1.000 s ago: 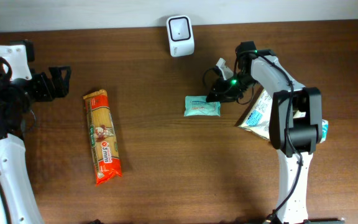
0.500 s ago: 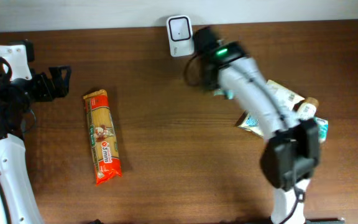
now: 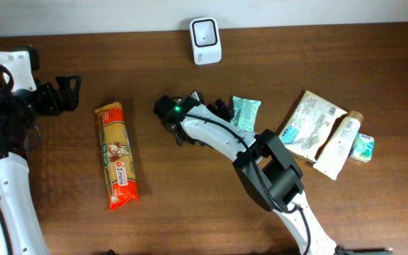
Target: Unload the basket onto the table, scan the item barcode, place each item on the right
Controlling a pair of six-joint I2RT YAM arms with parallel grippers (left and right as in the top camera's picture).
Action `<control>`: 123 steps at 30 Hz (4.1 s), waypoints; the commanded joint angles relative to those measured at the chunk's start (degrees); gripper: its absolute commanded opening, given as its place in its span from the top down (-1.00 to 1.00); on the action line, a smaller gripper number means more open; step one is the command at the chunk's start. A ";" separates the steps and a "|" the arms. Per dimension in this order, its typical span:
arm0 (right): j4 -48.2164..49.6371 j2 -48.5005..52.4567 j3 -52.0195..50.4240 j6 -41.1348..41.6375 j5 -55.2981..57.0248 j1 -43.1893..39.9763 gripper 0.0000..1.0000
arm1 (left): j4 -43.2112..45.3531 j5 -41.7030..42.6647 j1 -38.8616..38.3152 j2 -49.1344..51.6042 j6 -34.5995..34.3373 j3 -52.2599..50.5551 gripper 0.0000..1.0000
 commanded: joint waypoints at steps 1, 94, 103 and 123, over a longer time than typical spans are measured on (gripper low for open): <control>-0.09 -3.69 3.02 -2.75 -17.68 -2.75 -0.77 | 0.07 0.59 -0.17 -0.48 -0.46 0.50 -0.98; 1.92 -9.27 -10.45 -14.78 -44.19 -19.56 -0.35 | 0.07 0.59 -0.17 -0.48 -0.46 0.50 -0.99; 11.06 -9.25 -6.54 -37.22 -67.69 -18.91 -0.56 | 0.07 0.59 -0.17 -0.48 -0.46 0.50 -0.98; -0.28 -4.52 -2.89 -2.40 -53.51 -10.80 -0.15 | 0.07 0.59 -0.17 -0.48 -0.46 0.50 -0.98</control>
